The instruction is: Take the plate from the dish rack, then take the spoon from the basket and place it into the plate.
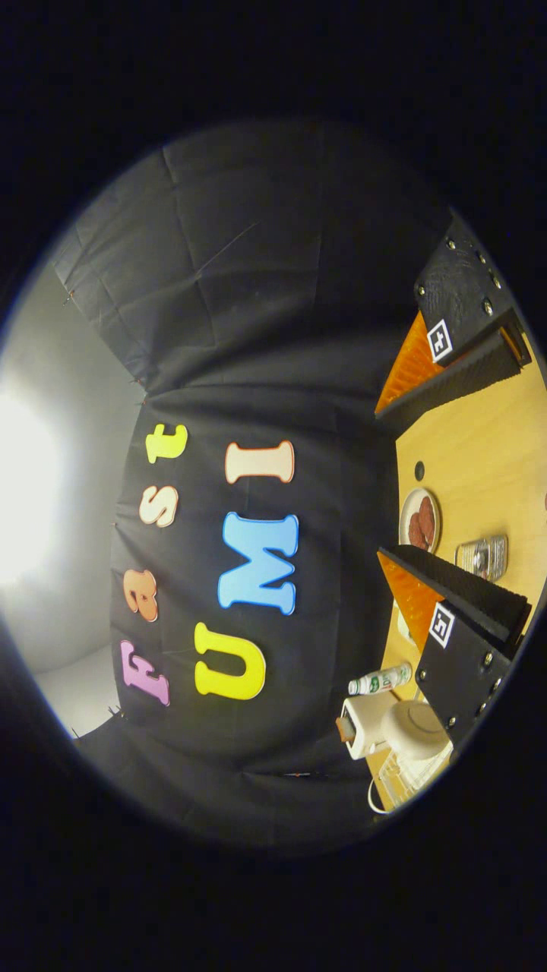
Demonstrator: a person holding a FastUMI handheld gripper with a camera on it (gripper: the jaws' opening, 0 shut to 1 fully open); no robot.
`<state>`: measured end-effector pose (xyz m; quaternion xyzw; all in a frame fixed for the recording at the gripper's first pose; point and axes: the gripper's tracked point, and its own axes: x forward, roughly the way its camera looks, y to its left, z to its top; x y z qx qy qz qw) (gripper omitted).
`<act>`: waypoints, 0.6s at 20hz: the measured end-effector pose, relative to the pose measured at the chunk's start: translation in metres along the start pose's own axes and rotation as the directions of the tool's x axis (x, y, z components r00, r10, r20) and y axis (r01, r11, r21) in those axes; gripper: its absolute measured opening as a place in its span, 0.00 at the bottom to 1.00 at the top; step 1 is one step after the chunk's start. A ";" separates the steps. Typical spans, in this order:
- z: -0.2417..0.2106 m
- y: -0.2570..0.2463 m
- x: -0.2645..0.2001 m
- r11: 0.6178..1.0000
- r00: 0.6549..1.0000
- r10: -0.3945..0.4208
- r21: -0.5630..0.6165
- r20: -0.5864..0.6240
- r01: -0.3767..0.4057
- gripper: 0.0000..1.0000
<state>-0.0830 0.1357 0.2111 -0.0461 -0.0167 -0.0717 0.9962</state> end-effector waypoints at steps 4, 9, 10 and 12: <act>0.010 0.067 -0.012 0.996 0.997 0.083 0.043 -0.004 -0.083 0.99; 0.011 0.136 -0.016 0.982 0.985 0.170 0.085 -0.025 -0.167 0.99; 0.009 0.149 -0.017 0.978 0.983 0.184 0.102 -0.031 -0.180 0.99; 0.000 0.174 -0.016 0.971 0.976 0.210 0.125 -0.056 -0.201 0.99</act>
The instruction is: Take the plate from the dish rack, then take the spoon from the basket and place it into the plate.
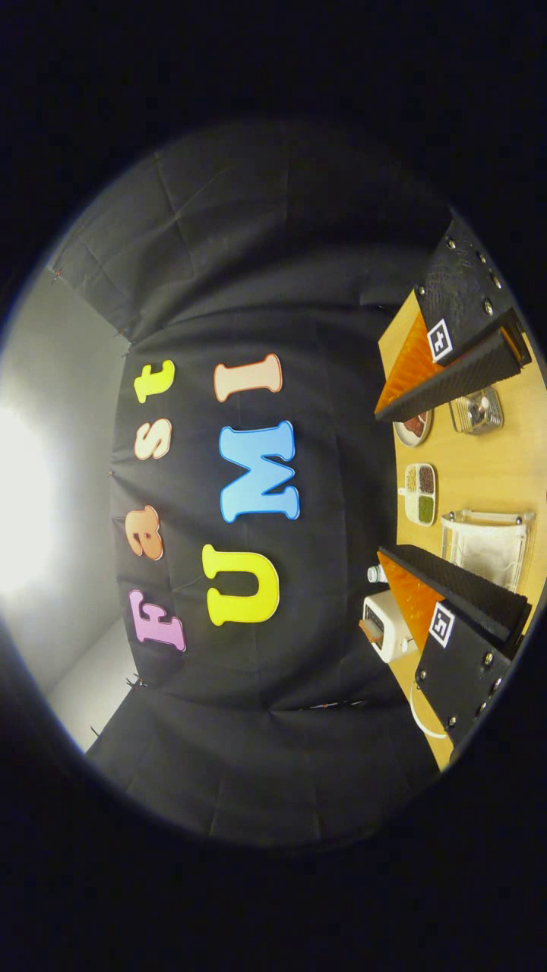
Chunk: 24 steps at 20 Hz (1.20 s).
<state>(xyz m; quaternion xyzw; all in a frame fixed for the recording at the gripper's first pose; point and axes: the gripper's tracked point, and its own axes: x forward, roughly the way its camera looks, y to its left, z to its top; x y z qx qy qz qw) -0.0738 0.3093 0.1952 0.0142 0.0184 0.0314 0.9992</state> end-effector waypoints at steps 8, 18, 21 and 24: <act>-0.076 0.067 0.036 0.995 0.971 0.076 0.079 -0.226 -0.059 0.97; -0.157 0.101 0.080 0.983 0.887 0.105 0.181 -0.449 -0.025 0.81; -0.169 0.105 0.085 0.979 0.862 0.120 0.202 -0.492 -0.021 0.81; -0.174 0.108 0.090 0.977 0.851 0.131 0.214 -0.509 -0.023 0.68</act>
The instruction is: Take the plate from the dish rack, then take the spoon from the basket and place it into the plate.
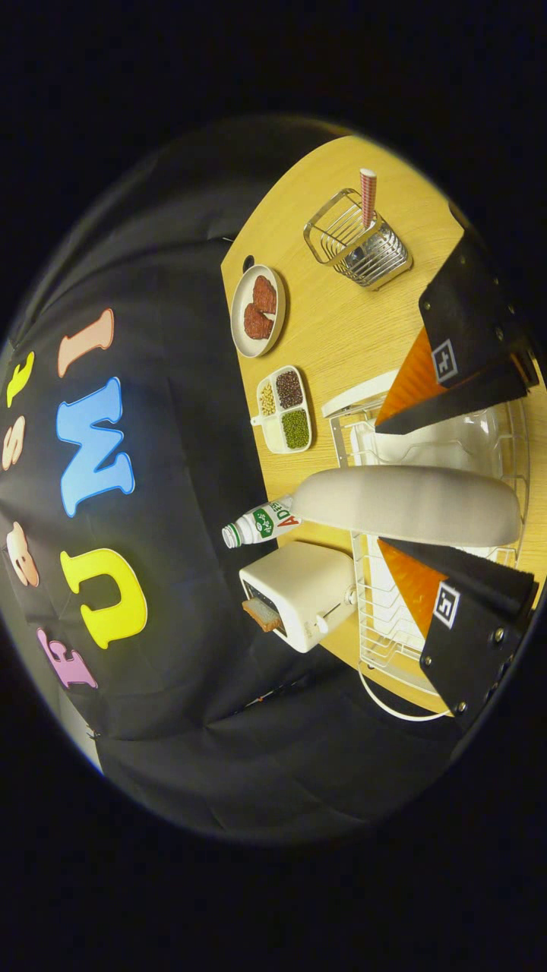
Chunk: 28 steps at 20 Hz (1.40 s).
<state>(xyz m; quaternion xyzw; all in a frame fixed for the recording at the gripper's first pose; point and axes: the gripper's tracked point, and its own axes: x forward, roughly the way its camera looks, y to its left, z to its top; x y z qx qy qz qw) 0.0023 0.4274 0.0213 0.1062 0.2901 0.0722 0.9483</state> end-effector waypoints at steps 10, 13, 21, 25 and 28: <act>0.002 -0.017 -0.003 0.977 0.977 -0.208 -0.047 -0.054 0.206 0.32; 0.009 -0.018 -0.006 0.966 0.966 -0.256 -0.043 -0.043 0.254 0.29; 0.023 -0.006 -0.016 0.917 0.929 -0.370 -0.154 0.011 0.367 0.29; 0.033 -0.002 -0.024 0.888 0.911 -0.409 -0.208 0.053 0.411 0.29; 0.042 -0.003 -0.030 0.872 0.900 -0.428 -0.223 0.082 0.435 0.29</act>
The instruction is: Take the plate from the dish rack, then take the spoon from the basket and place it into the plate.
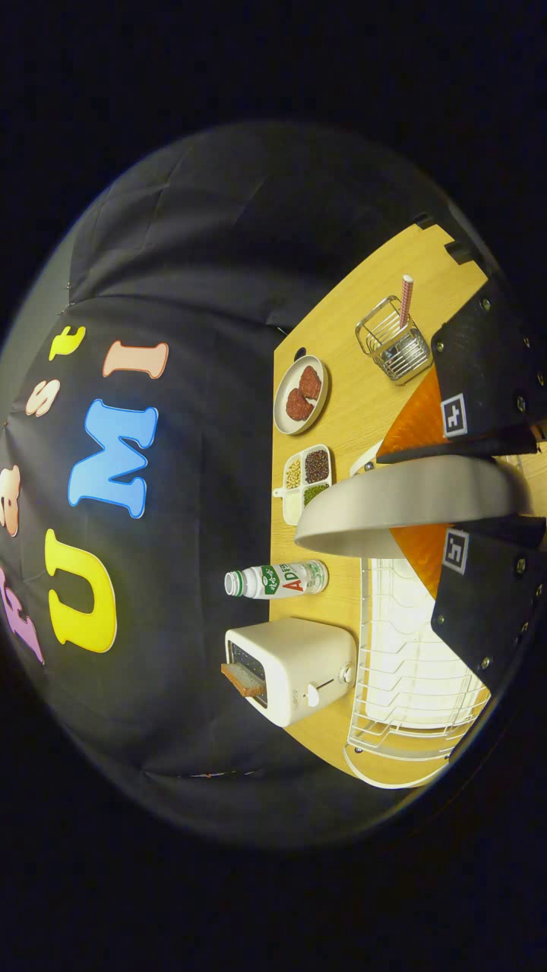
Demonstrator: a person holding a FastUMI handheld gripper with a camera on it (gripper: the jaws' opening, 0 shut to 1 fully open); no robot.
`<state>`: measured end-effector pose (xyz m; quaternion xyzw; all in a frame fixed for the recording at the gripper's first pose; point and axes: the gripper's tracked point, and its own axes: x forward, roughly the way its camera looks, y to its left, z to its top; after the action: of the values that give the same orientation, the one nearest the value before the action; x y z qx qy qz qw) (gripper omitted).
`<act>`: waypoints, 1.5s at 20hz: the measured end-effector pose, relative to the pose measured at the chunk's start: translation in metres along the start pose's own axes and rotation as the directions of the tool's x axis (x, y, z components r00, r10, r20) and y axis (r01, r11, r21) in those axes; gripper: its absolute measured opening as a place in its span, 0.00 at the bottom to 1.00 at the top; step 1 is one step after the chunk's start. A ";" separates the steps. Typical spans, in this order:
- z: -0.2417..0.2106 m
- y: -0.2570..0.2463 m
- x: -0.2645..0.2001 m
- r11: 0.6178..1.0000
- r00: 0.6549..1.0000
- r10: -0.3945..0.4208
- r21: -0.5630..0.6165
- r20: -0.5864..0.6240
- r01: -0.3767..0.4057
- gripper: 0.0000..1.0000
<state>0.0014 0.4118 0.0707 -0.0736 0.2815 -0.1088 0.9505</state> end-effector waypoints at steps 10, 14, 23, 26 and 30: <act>0.012 -0.031 -0.040 0.998 0.997 -0.050 0.030 0.055 0.049 0.29; 0.004 -0.040 -0.065 0.999 0.997 -0.044 0.021 0.062 0.043 0.29; -0.026 -0.050 -0.124 0.999 0.998 0.012 0.051 0.065 -0.015 0.29; -0.043 -0.057 -0.134 0.997 0.998 0.027 0.067 0.053 -0.030 0.29; -0.069 -0.067 -0.144 0.997 0.999 0.038 0.065 0.034 -0.040 0.29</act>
<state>-0.1653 0.3776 0.1020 -0.0387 0.2633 -0.0980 0.9589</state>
